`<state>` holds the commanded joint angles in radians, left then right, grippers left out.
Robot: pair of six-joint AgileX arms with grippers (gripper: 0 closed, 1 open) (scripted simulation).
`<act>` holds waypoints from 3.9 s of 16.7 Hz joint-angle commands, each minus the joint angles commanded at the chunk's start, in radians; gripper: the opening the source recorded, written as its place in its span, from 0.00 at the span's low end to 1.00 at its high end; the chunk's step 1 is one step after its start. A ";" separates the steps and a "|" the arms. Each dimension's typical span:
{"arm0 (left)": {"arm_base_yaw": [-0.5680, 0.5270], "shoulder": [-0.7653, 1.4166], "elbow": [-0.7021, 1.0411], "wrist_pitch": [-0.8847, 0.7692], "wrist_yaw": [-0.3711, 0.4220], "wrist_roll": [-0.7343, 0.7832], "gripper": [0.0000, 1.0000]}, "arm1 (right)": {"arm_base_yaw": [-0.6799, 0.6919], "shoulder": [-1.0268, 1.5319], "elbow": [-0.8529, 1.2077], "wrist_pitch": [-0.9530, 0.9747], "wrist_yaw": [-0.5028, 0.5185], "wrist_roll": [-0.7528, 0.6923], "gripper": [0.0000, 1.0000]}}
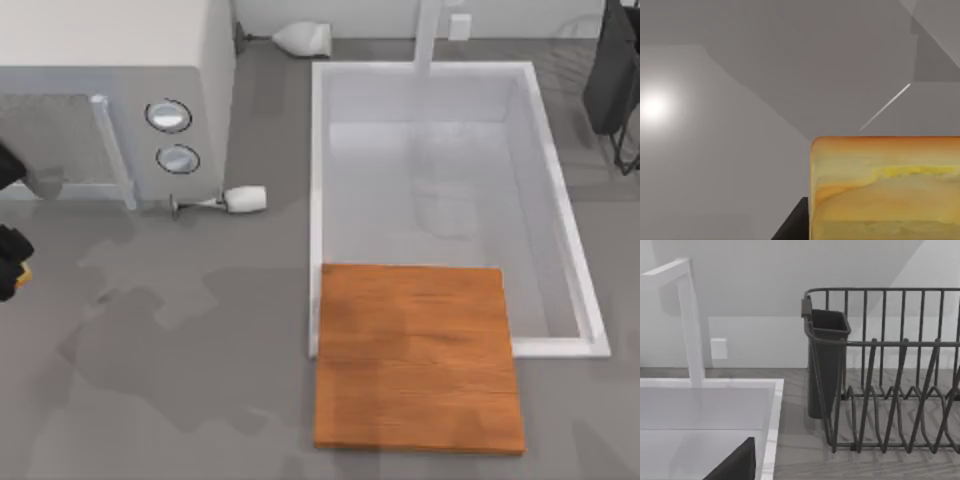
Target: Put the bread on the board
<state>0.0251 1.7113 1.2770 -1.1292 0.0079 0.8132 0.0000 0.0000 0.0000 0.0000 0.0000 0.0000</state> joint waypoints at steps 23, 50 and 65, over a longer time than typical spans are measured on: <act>-0.556 0.257 0.391 -0.248 0.069 1.807 0.00 | 0.000 0.000 0.000 0.000 0.000 0.000 1.00; -0.932 0.615 0.763 -0.160 -0.009 3.018 0.00 | 0.000 0.000 0.000 0.000 0.000 0.000 1.00; -0.937 0.641 0.639 -0.011 -0.010 3.018 0.00 | 0.000 0.000 0.000 0.000 0.000 0.000 1.00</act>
<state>-0.9118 2.3521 1.9156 -1.1402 -0.0025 3.8307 0.0000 0.0000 0.0000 0.0000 0.0000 0.0000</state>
